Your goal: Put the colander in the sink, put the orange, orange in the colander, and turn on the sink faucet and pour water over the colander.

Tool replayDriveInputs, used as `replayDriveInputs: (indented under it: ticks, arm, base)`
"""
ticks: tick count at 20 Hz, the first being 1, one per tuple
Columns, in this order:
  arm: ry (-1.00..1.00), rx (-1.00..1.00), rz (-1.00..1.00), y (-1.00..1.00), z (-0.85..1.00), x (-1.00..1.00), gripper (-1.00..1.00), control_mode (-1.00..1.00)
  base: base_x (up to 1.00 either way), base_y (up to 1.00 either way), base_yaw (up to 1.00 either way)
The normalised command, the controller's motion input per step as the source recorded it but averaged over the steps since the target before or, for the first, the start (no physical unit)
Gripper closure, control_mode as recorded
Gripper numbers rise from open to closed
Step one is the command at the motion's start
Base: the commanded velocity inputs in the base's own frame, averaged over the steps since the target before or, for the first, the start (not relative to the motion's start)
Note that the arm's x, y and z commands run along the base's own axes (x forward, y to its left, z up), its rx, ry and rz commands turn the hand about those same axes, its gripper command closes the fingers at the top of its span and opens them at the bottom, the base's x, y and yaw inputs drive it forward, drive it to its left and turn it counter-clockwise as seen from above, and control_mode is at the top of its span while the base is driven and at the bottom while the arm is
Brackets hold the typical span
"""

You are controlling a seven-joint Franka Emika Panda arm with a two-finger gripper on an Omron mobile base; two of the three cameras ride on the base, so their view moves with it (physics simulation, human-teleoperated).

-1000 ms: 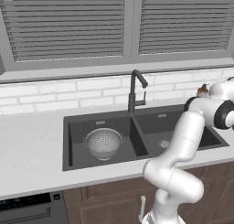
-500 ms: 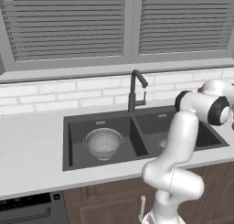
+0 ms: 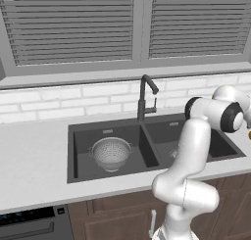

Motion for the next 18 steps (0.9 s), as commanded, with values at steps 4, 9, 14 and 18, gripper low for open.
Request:
replayDriveInputs:
  ticks: [4, 9, 14, 18]
  arm:
    - [0.00, 0.00, 0.11, -0.27, 0.00, 0.11, -1.00, -1.00]
    - [0.01, 0.00, 0.16, -0.34, 0.00, 0.11, -1.00, -1.00]
    - [0.00, 0.00, 0.15, -0.23, -0.05, 0.21, -1.00, -1.00]
    - [0.01, 0.00, 0.14, -0.11, -0.11, 0.26, -1.00, -1.00]
  base:
    - [0.00, 0.00, 0.00]
    - [0.00, 0.00, 0.00]
    - [0.00, 0.00, 0.00]
    - [0.00, 0.00, 0.00]
